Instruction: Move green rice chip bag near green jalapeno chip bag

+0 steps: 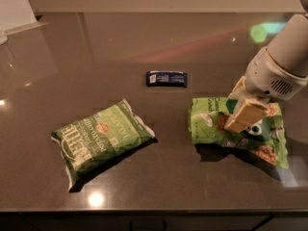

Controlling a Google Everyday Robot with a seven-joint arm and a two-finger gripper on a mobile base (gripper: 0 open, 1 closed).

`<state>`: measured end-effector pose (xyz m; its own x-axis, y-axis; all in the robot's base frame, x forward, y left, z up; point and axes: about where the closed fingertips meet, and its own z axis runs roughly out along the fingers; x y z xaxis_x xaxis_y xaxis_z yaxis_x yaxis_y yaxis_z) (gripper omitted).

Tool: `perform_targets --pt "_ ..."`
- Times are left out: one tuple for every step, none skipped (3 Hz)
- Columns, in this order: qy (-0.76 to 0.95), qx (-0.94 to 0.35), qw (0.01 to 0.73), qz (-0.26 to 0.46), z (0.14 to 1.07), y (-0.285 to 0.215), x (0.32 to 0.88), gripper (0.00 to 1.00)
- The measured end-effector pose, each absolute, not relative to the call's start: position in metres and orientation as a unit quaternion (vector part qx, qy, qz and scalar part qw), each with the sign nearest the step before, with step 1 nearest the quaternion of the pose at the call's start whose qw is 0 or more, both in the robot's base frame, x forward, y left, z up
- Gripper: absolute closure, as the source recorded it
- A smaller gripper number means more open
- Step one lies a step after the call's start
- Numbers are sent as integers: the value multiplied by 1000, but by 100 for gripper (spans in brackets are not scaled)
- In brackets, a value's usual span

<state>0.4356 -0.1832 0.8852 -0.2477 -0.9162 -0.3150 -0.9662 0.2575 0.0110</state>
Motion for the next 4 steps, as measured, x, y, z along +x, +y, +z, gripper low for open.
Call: perform_targets --pt "766 -618 131 114 902 -151 444 100" --pt "742 -641 142 136 910 -109 447 100" --pt "718 -660 154 156 912 -69 451 100" --pt "703 -671 167 170 911 -41 455 82"
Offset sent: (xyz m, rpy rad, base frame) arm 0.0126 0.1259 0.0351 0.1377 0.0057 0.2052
